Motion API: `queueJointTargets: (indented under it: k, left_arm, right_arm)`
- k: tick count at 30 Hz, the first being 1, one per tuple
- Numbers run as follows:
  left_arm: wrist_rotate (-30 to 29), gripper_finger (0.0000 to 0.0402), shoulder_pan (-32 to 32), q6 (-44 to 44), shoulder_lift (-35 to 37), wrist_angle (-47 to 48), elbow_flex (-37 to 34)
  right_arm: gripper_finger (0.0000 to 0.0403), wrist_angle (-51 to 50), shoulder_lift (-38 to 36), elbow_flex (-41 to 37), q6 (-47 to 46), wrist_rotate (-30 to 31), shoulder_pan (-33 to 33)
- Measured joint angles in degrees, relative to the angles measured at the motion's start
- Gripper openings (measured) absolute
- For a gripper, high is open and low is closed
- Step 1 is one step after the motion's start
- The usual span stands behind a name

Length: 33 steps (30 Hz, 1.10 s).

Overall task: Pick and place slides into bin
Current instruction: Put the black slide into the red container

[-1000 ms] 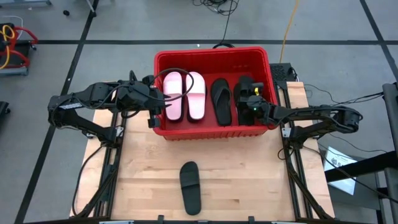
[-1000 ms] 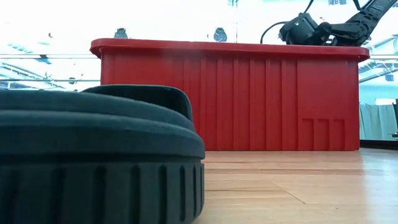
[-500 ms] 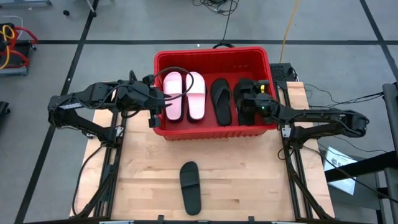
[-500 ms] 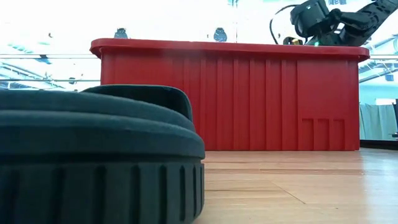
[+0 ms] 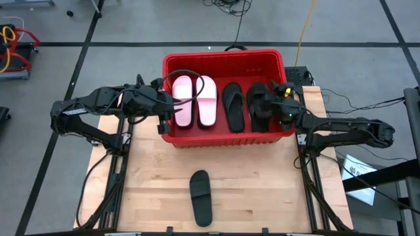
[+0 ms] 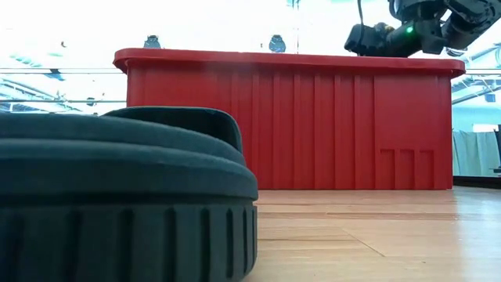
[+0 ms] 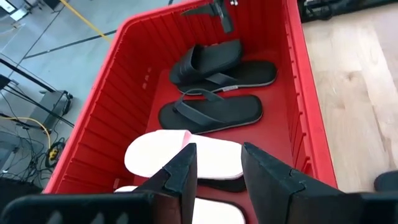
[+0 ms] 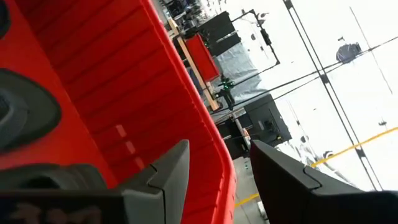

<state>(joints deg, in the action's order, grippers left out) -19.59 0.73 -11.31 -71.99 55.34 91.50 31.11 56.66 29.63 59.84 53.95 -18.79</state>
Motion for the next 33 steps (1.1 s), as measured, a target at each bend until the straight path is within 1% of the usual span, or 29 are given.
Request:
queueJointTargets:
  k: [5,8,10,11,13,16,18,20,22,25,29,33]
  left_arm:
    - [0.0,0.0124,0.0,0.9,0.0,-2.6,0.0]
    - [0.0,0.0124,0.0,1.0,0.0,-3.5,0.0]
    - [0.0,0.0124,0.0,1.2,0.0,-3.5,0.0]
    - [0.0,0.0124,0.0,1.3,0.0,-3.5,0.0]
    - [0.0,0.0124,0.1,1.3,0.0,-3.5,0.0]
    - [0.0,0.0124,0.8,1.5,0.0,-3.5,0.0]
    - [0.0,0.0124,1.5,2.0,0.0,-3.4,0.0]
    - [0.0,0.0124,2.3,2.0,0.0,-3.4,0.0]
    - [0.0,0.0124,3.0,2.1,0.0,-3.4,0.0]
    - [0.2,0.0124,4.0,2.2,0.0,-3.4,0.0]
    - [1.2,0.0124,4.8,2.2,0.0,-3.4,0.0]
    - [1.7,0.0124,5.4,2.2,0.0,-3.3,0.0]
  right_arm:
    - [0.016,-2.1,0.0,4.0,-1.8,0.2,0.5]
    - [0.016,-6.4,0.0,9.1,-8.6,0.1,0.6]
    - [0.016,-12.7,0.0,13.4,-14.7,-0.7,0.6]
    - [0.016,-17.4,0.0,15.8,-18.2,-2.4,0.5]
    - [0.016,-28.3,0.3,21.2,-26.7,-7.9,0.5]
    - [0.016,-43.7,1.9,29.3,-42.2,-20.4,0.2]
    - [0.016,-51.2,3.5,33.9,-50.2,-28.8,-0.7]
    - [0.016,-57.0,5.1,37.2,-55.1,-35.7,-1.5]
    - [0.016,-61.7,6.5,39.3,-57.7,-40.1,-2.3]
    - [0.016,-68.8,8.6,40.8,-60.4,-42.2,-3.6]
    - [0.016,-78.3,12.5,40.9,-62.4,-42.1,-7.0]
    - [0.016,-84.7,17.6,40.9,-62.4,-42.3,-10.6]
